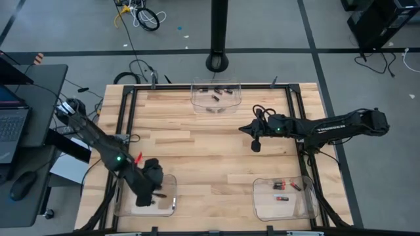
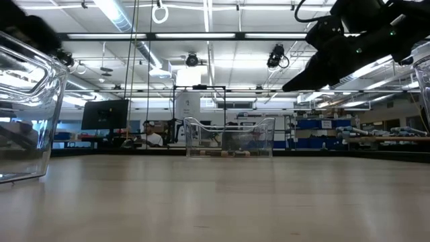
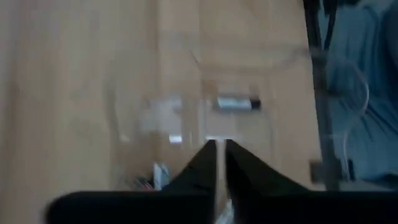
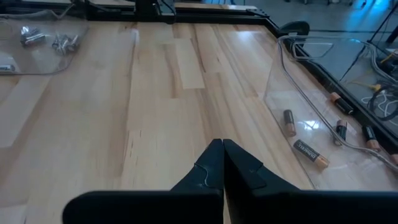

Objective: Sort batteries
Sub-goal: Return to Home Position

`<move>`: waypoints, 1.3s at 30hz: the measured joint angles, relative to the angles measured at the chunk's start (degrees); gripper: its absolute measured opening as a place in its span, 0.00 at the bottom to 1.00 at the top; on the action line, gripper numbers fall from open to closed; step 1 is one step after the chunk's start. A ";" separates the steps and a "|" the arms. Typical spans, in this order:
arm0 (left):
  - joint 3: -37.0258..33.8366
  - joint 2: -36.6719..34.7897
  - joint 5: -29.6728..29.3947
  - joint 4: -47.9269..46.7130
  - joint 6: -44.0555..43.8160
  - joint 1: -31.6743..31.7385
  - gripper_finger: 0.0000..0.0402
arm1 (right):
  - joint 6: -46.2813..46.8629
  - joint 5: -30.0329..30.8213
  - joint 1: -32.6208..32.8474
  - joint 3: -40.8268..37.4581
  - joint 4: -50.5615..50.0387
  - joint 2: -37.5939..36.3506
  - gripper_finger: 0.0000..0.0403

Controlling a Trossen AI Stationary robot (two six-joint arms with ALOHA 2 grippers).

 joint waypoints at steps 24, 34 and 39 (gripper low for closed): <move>-19.38 -37.63 1.24 19.77 37.58 34.14 0.01 | -3.15 -1.34 -1.75 -7.60 2.25 -14.16 0.01; -22.68 -51.17 0.61 20.60 43.13 39.08 0.01 | 1.12 -5.62 0.74 -18.49 3.31 -31.03 0.01; -25.68 -55.96 -0.07 23.18 43.72 41.99 0.01 | 1.87 -7.74 -2.18 -21.83 -0.04 -39.57 0.01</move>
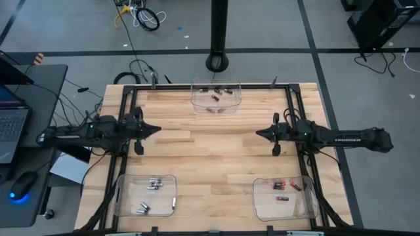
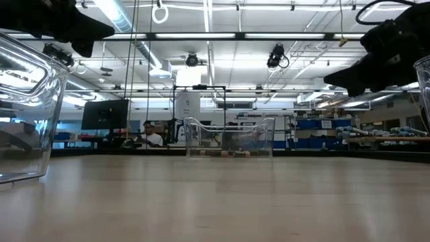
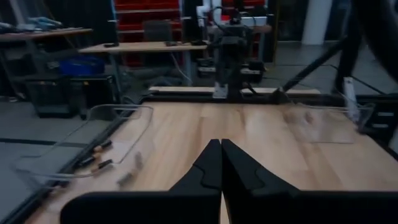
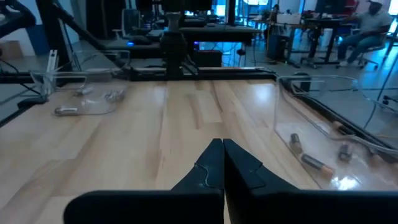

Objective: Sort batteries
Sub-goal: Return to Home Position

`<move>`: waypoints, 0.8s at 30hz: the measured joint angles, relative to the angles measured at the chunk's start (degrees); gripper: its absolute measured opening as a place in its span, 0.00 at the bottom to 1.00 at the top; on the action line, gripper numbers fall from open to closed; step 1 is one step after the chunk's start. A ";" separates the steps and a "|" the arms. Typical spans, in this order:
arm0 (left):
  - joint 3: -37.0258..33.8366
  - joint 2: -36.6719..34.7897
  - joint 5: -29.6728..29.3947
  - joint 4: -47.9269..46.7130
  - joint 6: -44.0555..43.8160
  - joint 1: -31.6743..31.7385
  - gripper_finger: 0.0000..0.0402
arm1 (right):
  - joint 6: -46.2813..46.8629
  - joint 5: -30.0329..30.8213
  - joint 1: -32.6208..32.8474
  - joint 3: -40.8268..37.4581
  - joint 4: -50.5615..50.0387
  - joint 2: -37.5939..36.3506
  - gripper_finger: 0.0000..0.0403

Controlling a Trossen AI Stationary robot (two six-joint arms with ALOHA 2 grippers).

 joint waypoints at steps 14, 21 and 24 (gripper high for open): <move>-15.64 -0.04 -1.65 23.74 3.72 6.74 0.01 | -2.56 1.31 -0.18 0.08 -13.29 -17.37 0.01; -16.83 -8.19 -1.97 23.08 9.86 4.96 0.00 | -2.34 1.35 -0.51 0.08 -13.33 -15.93 0.01; -16.65 -13.21 -5.95 16.93 11.00 4.06 0.01 | -0.94 1.39 -0.85 0.08 -13.32 -14.06 0.01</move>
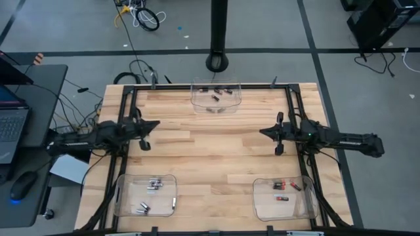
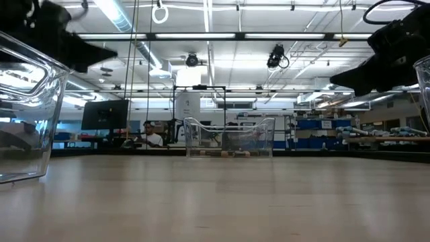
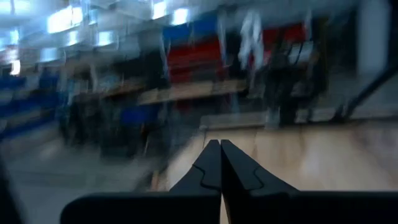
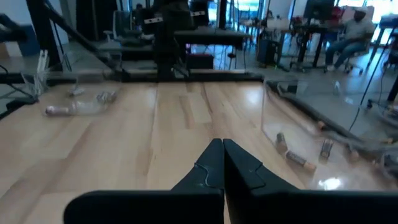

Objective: Sort batteries
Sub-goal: Return to Home Position

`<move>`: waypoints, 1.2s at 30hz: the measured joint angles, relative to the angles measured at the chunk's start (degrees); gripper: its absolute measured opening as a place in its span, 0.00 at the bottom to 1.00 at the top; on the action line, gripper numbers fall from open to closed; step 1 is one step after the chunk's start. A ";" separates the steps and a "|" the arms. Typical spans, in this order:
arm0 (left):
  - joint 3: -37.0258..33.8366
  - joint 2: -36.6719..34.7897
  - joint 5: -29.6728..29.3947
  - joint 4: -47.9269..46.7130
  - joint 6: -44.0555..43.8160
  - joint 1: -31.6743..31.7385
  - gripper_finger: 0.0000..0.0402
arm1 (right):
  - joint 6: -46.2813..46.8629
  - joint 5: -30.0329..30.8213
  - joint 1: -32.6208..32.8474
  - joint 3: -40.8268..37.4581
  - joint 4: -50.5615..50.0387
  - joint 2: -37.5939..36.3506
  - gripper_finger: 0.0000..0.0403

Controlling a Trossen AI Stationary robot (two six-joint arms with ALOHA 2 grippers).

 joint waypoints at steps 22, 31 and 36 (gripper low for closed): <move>-3.16 0.09 -10.64 -2.87 -4.15 2.10 0.02 | -0.34 4.81 -7.61 0.00 0.85 1.61 0.02; -3.16 0.14 -10.61 -3.03 -2.81 2.07 0.02 | 1.95 4.95 -9.03 0.00 0.88 2.88 0.05; -3.16 0.14 -10.60 -2.95 -3.73 2.07 0.02 | 4.29 3.14 -7.90 0.00 0.58 4.52 0.05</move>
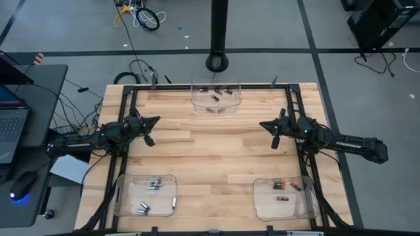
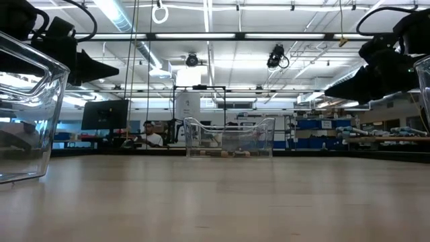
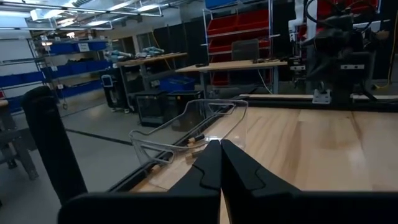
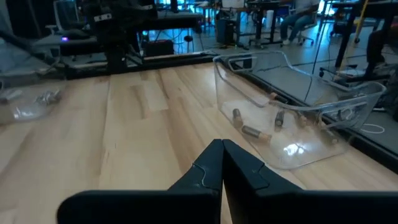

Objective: Sort batteries
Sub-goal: Return to Home Position

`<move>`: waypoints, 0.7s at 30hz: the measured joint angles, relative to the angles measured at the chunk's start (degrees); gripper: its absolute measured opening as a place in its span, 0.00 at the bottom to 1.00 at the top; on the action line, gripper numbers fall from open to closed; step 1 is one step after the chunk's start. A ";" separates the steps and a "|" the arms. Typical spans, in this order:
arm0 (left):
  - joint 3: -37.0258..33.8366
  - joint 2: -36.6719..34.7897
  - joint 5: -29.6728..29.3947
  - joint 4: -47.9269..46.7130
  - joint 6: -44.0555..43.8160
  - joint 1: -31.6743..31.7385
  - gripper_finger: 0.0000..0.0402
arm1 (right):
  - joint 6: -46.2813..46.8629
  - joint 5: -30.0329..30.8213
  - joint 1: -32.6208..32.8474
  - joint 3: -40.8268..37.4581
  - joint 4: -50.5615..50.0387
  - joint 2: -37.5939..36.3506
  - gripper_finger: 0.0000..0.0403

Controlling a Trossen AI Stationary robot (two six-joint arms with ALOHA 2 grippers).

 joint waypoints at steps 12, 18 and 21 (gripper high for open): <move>-0.02 0.00 -0.01 0.95 -0.24 -0.02 0.02 | -1.23 -0.05 0.09 0.00 0.04 1.08 0.08; -0.04 0.00 -0.03 0.99 -0.24 -0.02 0.02 | -1.28 -0.05 0.09 0.00 0.09 1.08 0.08; -0.04 0.00 -0.01 1.13 -0.24 -0.02 0.02 | -1.28 -0.07 0.11 0.00 0.13 1.08 0.08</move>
